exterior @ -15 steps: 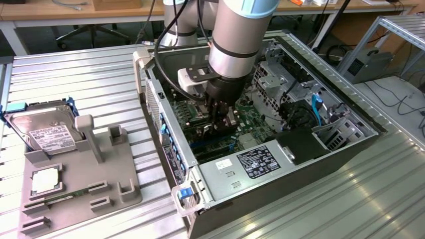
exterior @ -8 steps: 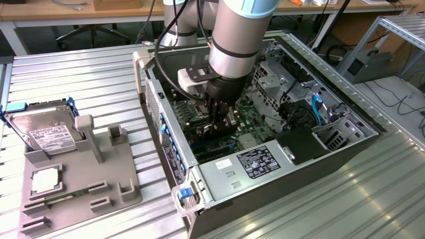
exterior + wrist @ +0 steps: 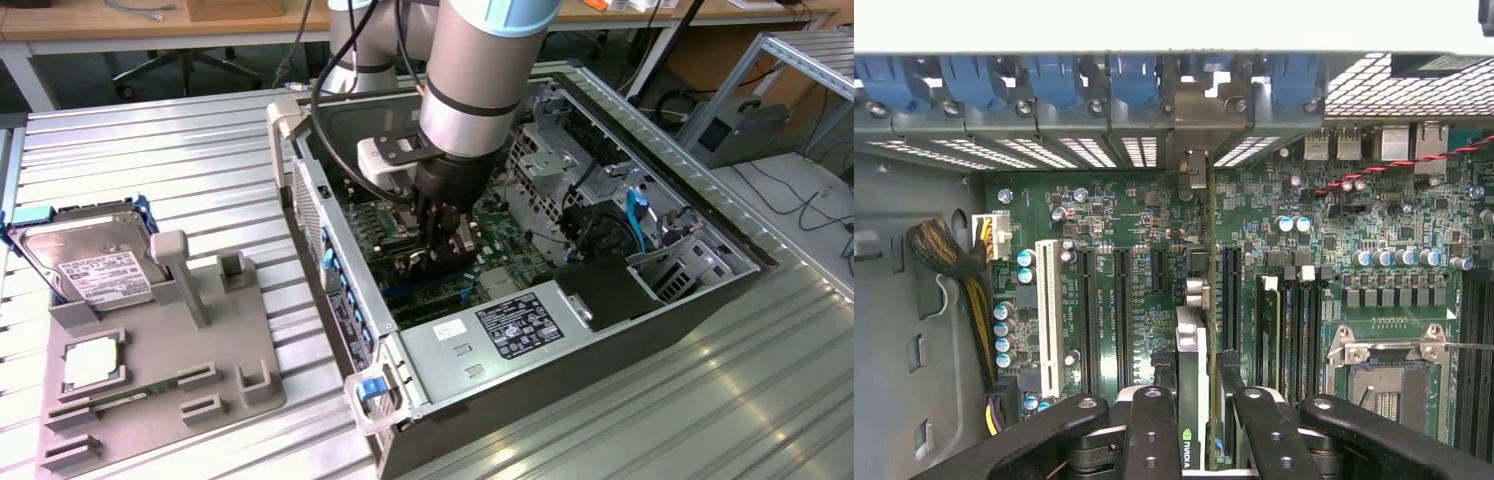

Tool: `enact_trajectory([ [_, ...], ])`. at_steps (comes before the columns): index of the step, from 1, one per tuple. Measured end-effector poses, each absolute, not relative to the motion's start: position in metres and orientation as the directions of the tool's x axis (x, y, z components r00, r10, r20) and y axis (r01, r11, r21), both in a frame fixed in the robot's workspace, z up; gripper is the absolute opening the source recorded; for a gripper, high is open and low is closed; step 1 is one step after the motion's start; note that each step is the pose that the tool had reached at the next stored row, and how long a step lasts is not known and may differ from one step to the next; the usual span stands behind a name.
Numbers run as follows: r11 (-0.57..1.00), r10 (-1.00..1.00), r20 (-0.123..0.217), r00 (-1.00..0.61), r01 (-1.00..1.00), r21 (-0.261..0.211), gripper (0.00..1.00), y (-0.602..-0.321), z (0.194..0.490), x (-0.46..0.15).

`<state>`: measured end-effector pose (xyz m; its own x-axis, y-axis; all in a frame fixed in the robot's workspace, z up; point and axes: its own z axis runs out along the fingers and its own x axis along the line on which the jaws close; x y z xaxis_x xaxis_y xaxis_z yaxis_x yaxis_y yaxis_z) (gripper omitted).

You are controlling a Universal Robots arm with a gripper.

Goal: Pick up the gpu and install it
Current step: 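Insert the gpu into the slot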

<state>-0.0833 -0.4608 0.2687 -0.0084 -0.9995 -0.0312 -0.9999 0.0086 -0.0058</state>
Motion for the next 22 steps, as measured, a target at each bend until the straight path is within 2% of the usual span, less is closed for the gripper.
enact_trajectory([
  [22,0.004,-1.000,-0.031,-0.004,-1.000,-0.006,0.26,-0.4608,0.2645,-0.0832],
])
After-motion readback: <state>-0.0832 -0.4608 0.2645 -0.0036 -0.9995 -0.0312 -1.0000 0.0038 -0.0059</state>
